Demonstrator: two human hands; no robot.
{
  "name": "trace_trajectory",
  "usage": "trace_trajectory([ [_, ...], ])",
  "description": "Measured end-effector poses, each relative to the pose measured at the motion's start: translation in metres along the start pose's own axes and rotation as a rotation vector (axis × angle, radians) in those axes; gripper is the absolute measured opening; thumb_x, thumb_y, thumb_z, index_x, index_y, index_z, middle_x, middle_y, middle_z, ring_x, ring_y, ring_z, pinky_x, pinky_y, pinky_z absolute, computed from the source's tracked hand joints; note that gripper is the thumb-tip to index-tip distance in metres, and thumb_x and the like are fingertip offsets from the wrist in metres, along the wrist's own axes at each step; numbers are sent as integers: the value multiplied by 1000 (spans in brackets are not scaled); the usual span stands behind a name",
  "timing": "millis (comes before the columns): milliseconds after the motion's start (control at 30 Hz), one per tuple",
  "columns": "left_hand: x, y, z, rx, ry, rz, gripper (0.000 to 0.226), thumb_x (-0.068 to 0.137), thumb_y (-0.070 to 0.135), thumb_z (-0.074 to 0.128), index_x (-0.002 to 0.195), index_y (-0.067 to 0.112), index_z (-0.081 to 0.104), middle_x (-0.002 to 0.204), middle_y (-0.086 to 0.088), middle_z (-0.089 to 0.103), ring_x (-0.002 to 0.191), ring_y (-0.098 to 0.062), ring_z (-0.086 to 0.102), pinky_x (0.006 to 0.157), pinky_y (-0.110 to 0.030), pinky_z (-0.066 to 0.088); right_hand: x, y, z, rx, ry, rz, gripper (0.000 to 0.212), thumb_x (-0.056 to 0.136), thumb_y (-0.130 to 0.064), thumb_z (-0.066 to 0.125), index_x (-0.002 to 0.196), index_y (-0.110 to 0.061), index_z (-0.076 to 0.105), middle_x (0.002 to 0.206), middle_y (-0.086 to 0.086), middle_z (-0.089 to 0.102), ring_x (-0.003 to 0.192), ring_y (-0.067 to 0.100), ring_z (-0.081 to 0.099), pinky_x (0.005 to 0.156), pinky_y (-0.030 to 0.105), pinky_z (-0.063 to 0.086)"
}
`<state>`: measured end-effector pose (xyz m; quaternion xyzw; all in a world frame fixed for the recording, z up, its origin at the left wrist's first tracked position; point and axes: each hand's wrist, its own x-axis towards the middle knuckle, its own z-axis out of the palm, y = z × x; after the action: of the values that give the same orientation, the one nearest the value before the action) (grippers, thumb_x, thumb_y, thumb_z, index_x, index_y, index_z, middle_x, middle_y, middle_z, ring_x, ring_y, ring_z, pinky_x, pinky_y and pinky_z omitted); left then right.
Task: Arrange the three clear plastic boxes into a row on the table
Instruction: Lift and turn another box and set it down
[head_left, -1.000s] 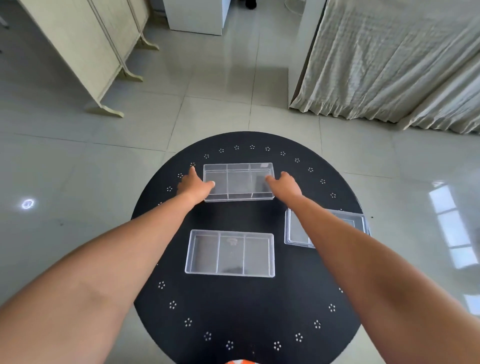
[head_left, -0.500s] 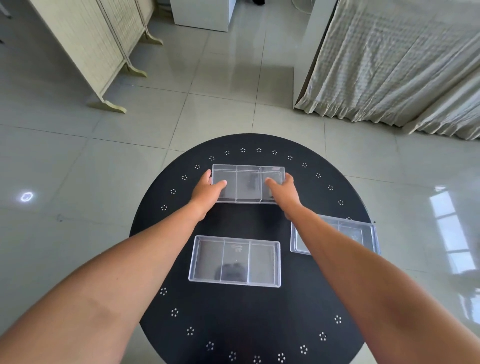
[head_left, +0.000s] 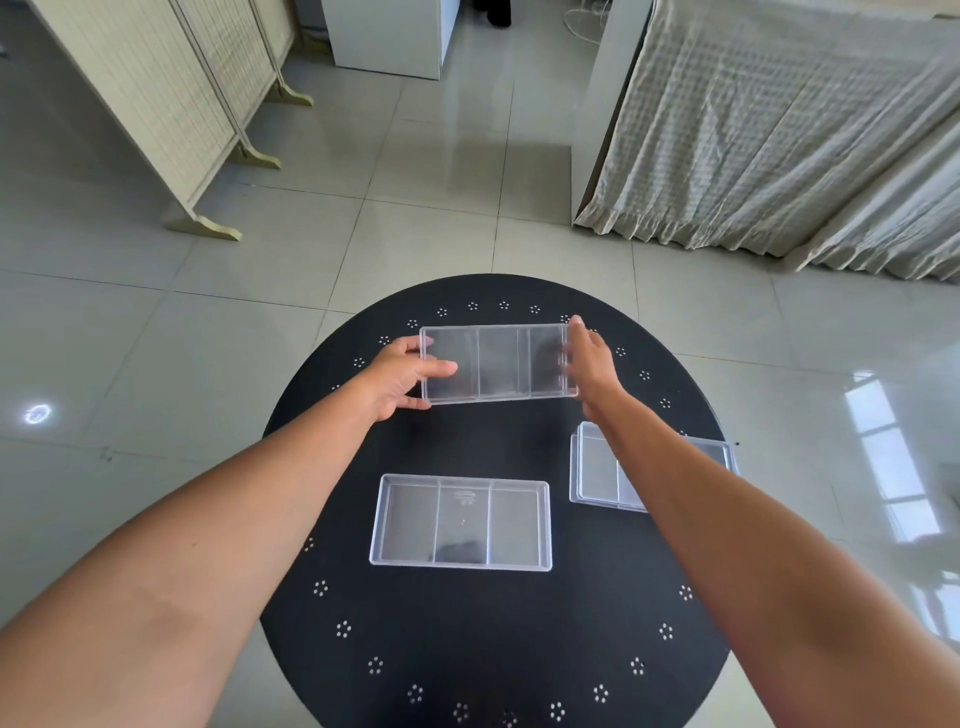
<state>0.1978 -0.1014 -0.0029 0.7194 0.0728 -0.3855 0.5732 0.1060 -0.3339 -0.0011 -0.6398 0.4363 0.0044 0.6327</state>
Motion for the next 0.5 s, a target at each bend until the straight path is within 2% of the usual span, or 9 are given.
trace_trajectory([
  [33, -1, 2, 0, 27, 6, 45, 66, 74, 9, 83, 131, 21, 52, 120, -1, 59, 117, -21, 57, 91, -51, 56, 1, 0, -2, 28, 6, 39, 63, 89, -63, 37, 112, -11, 63, 111, 11, 65, 103, 35, 65, 89, 40, 48],
  [67, -2, 3, 1, 55, 18, 99, 68, 73, 6, 84, 131, 20, 50, 116, 0, 58, 115, -22, 58, 89, -48, 56, 0, -1, -4, 66, 8, 72, 70, 91, -65, 33, 120, -9, 64, 119, 18, 63, 112, 40, 62, 86, 40, 49],
  [100, -3, 4, 1, 89, 26, 163, 67, 72, 4, 84, 128, 19, 50, 112, 2, 57, 114, -21, 58, 87, -43, 56, 0, -1, -6, 120, -1, 94, 72, 95, -65, 30, 123, -9, 64, 110, 12, 64, 100, 33, 65, 79, 41, 52],
  [167, -5, 6, 0, 176, 45, 296, 65, 71, 3, 84, 122, 23, 49, 110, 5, 57, 113, -19, 57, 91, -37, 53, 3, -2, -9, 223, -7, 139, 73, 97, -65, 26, 123, -7, 64, 106, 9, 64, 89, 28, 63, 69, 40, 53],
  [200, -7, 7, 0, 211, 55, 353, 65, 71, 4, 84, 121, 26, 48, 113, 4, 57, 114, -18, 57, 94, -35, 51, 4, -3, -9, 261, 0, 165, 74, 97, -65, 27, 124, -7, 63, 111, 11, 65, 90, 29, 63, 72, 41, 53],
  [267, -7, 8, 0, 266, 76, 432, 68, 69, 7, 85, 122, 27, 47, 121, 1, 56, 116, -18, 57, 96, -34, 50, 3, -8, -9, 295, -5, 229, 73, 95, -68, 32, 130, -10, 57, 127, 18, 61, 105, 37, 60, 85, 53, 49],
  [333, -10, 10, 1, 333, 86, 486, 71, 69, 8, 85, 124, 28, 46, 124, 1, 57, 117, -17, 57, 96, -35, 49, 1, -12, -8, 310, -39, 296, 74, 91, -71, 40, 140, -15, 48, 136, 19, 53, 121, 44, 53, 87, 60, 48],
  [433, -15, 12, 2, 468, 87, 579, 70, 69, 6, 84, 122, 32, 45, 127, 5, 57, 121, -19, 56, 99, -36, 51, 0, -15, -12, 288, -85, 322, 77, 86, -71, 51, 143, -19, 42, 136, 11, 50, 124, 45, 53, 70, 56, 55],
  [500, -19, 13, 2, 574, 98, 635, 70, 71, 4, 82, 125, 28, 45, 130, 6, 57, 122, -20, 55, 98, -34, 50, 1, -14, -16, 231, -129, 360, 70, 88, -63, 57, 136, -14, 50, 134, 11, 54, 118, 41, 59, 63, 50, 60],
])
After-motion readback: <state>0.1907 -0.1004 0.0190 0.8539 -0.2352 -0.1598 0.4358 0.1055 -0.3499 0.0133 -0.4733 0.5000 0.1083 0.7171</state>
